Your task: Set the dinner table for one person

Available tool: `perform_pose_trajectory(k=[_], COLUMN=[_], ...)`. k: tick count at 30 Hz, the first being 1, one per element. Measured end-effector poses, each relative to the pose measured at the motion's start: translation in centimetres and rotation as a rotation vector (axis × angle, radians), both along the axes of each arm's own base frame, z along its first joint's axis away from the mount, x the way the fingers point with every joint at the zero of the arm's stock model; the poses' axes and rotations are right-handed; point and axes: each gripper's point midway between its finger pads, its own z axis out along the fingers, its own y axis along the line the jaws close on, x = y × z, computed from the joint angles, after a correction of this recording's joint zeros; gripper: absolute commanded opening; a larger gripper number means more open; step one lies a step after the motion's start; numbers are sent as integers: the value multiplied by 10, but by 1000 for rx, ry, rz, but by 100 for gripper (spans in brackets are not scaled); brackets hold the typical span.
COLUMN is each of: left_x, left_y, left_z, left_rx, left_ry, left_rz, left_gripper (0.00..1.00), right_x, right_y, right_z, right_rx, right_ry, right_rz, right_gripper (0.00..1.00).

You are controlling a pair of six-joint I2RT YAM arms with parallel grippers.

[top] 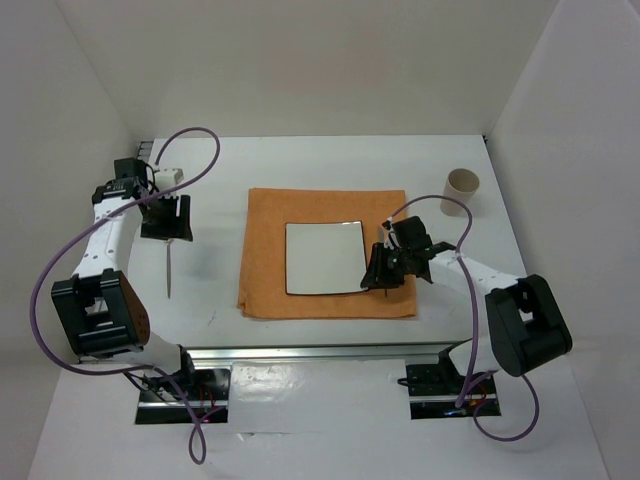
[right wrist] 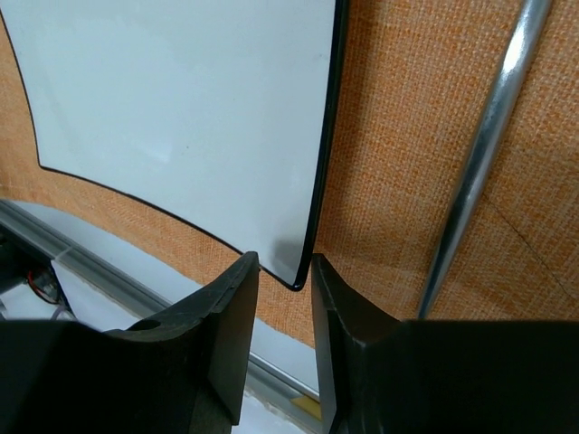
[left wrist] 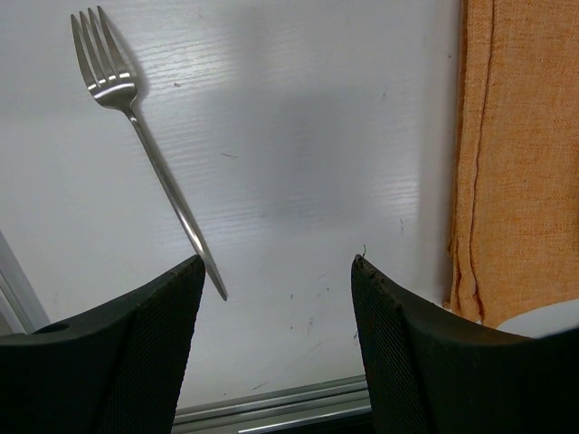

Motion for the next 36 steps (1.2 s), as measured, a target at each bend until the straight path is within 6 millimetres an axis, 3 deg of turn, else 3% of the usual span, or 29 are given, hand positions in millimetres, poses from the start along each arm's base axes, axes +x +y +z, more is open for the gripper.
perform_pose_trajectory(k=[5, 7, 9, 17, 29, 31, 32, 35, 36], left_x=[-1, -2, -2, -2, -2, -3, -3, -4, -4], left_y=[0, 0, 1, 1, 0, 0, 0, 0, 0], left_z=[1, 1, 1, 1, 1, 0, 0, 0, 0], left_rx=[5, 5, 6, 7, 6, 5, 5, 5, 5], left_ry=[-1, -1, -1, 0, 2, 5, 6, 7, 7], left_rz=[2, 1, -1, -1, -2, -1, -2, -1, -1], left_gripper=[72, 72, 72, 72, 72, 72, 72, 72, 72], right_x=[4, 4, 5, 3, -14, -14, -14, -14, -15], right_y=[1, 1, 1, 5, 3, 3, 3, 3, 2], right_z=[-10, -11, -10, 1, -8, -8, -8, -9, -10], right_rx=[4, 13, 26, 79, 95, 96, 96, 92, 85], right_ry=[21, 34, 43, 22, 78, 79, 80, 77, 76], right_rz=[-8, -13, -33, -45, -80, -80, -80, -77, -75], right_gripper=[28, 15, 8, 5, 4, 9, 20, 33, 45])
